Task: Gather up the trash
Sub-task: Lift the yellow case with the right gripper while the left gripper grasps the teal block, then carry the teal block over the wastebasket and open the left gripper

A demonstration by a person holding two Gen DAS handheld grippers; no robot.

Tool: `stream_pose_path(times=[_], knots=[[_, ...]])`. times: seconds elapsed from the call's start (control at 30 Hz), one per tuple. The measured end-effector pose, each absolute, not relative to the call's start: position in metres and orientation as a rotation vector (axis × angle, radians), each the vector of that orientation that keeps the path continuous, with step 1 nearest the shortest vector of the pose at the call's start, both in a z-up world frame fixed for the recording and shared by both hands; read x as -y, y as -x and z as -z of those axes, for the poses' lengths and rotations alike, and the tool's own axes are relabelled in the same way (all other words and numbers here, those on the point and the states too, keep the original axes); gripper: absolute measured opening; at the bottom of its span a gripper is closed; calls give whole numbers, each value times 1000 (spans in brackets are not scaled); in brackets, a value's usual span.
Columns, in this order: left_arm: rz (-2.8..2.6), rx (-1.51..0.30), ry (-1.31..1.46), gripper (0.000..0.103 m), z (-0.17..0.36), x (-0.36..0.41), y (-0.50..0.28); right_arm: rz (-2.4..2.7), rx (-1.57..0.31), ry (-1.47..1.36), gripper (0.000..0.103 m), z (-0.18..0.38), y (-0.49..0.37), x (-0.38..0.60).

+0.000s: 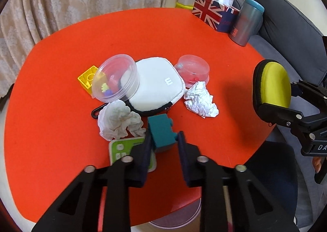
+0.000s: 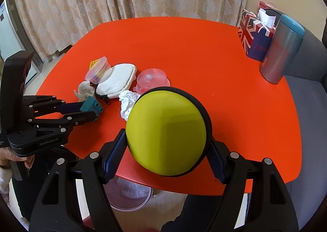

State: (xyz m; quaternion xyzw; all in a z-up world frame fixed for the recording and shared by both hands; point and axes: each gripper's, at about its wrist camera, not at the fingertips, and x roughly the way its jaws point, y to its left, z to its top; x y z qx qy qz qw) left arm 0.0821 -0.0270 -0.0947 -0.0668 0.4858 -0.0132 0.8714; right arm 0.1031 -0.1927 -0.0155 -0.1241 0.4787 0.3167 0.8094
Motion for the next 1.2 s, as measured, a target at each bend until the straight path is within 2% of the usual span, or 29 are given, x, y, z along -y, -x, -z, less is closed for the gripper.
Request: stream_pose_path(times=[0.73,1.2], knots=[[68,-925,111,23,51,28,-28,-757,-972,284,72,-9,-64,182],[93,-912,89,23,53,51,30,-795,-940,281,72,-18,-9,197]])
